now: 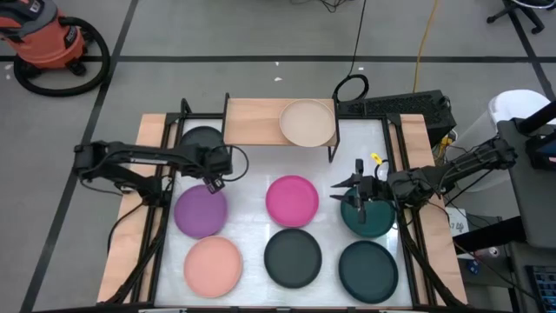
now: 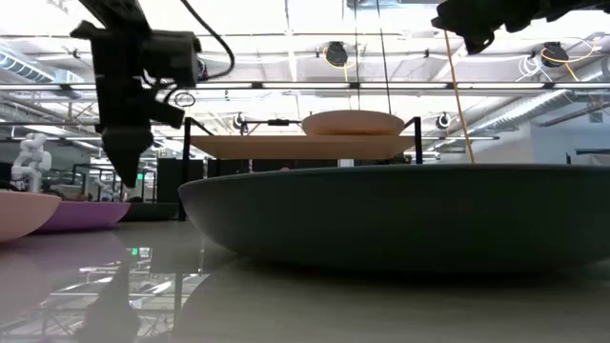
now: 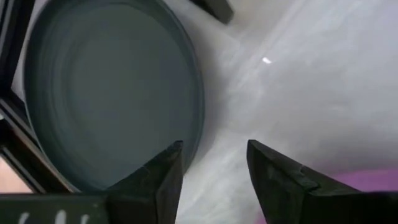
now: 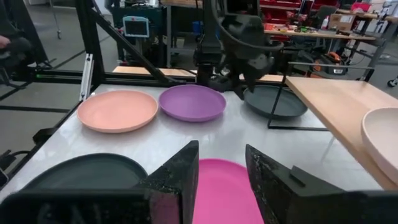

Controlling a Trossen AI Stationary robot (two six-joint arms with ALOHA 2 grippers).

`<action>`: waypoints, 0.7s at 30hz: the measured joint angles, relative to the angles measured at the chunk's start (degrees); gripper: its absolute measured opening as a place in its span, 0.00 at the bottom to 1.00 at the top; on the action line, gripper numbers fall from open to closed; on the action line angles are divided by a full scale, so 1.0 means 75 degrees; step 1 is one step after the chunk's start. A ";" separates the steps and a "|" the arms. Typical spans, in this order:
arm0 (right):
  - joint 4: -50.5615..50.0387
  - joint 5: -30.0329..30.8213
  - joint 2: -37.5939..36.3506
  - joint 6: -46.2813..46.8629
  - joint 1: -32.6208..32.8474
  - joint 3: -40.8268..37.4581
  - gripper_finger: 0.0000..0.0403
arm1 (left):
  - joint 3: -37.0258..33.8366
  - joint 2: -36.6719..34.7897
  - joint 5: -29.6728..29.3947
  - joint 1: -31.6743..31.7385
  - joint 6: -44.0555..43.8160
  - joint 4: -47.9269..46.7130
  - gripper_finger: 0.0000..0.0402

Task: Place and stack plates onto a shelf
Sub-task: Stack the top black plate on top of the light brown plate on the shelf

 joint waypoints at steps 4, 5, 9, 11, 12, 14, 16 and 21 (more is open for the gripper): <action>-0.0024 -0.0003 0.0000 0.0087 0.0068 -0.0001 0.28 | -0.0069 0.0359 -0.0119 0.0323 0.0183 0.0409 0.46; -0.0025 -0.0003 0.0000 0.0089 0.0090 -0.0002 0.28 | -0.0134 0.0400 -0.0119 0.0412 0.0286 0.0567 0.46; -0.0028 -0.0006 0.0000 0.0090 0.0200 0.0000 0.28 | -0.0660 0.0439 0.0059 0.0813 0.0542 0.1308 0.46; -0.0038 -0.0006 0.0000 0.0090 0.0267 -0.0001 0.28 | -0.1000 0.0442 0.0163 0.1022 0.0565 0.1581 0.46; -0.0048 -0.0006 0.0000 0.0090 0.0303 0.0000 0.28 | -0.1167 0.0440 0.0172 0.1123 0.0566 0.1686 0.46; -0.0051 -0.0006 0.0000 0.0090 0.0343 -0.0003 0.28 | -0.1419 0.0414 0.0182 0.1300 0.0564 0.1921 0.46; -0.0051 -0.0006 0.0000 0.0090 0.0361 -0.0002 0.28 | -0.1549 0.0393 0.0228 0.1403 0.0546 0.2129 0.46; -0.0022 -0.0003 0.0003 0.0089 0.0358 0.0000 0.28 | -0.1547 0.0415 0.0267 0.1422 0.0431 0.2197 0.35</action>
